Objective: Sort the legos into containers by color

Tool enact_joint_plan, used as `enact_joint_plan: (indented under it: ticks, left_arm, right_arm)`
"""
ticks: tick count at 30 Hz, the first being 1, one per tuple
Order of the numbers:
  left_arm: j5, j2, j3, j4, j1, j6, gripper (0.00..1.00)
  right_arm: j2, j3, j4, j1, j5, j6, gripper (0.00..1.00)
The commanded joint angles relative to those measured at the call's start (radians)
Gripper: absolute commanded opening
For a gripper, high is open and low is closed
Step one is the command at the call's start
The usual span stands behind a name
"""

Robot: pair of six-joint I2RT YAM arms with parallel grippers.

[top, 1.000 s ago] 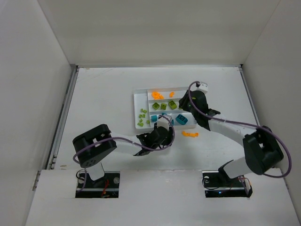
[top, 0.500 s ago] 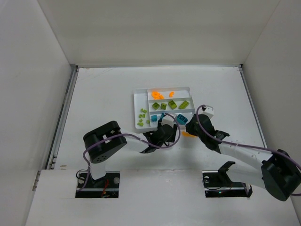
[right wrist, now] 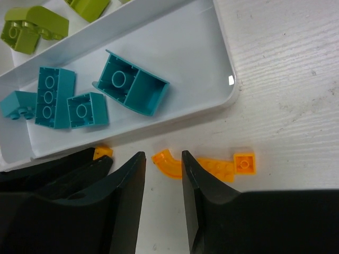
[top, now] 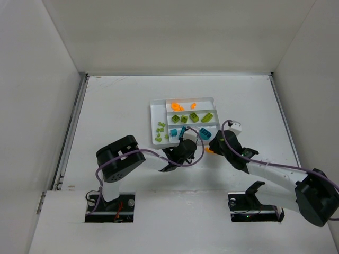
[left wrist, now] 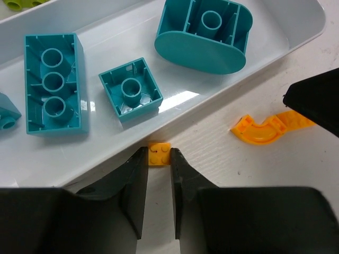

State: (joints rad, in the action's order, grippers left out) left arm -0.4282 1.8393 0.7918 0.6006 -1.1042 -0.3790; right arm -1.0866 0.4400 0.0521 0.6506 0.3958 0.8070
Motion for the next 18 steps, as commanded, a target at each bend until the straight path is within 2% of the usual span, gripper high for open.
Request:
enact_joint_plan:
  ticks: [1,7,13,18]
  left_arm:
    - [-0.026,-0.026,-0.012,-0.012,-0.001,0.006,0.15]
    - [-0.032,-0.179,-0.104,-0.009,-0.015,-0.046,0.13]
    - [0.017,-0.34,-0.186,-0.021,0.027,-0.118,0.13]
    - [0.026,-0.417,-0.209,-0.053,0.057,-0.13,0.13]
  right_arm:
    - [-0.025,0.017,-0.012,0.017,-0.006,-0.029,0.39]
    - [-0.096,0.048,-0.041,0.02,-0.029,-0.072,0.44]
    - [-0.205,0.074,-0.146,0.019,-0.054,-0.101,0.5]
    - [-0.271,0.095,-0.141,0.042,-0.072,-0.088,0.53]
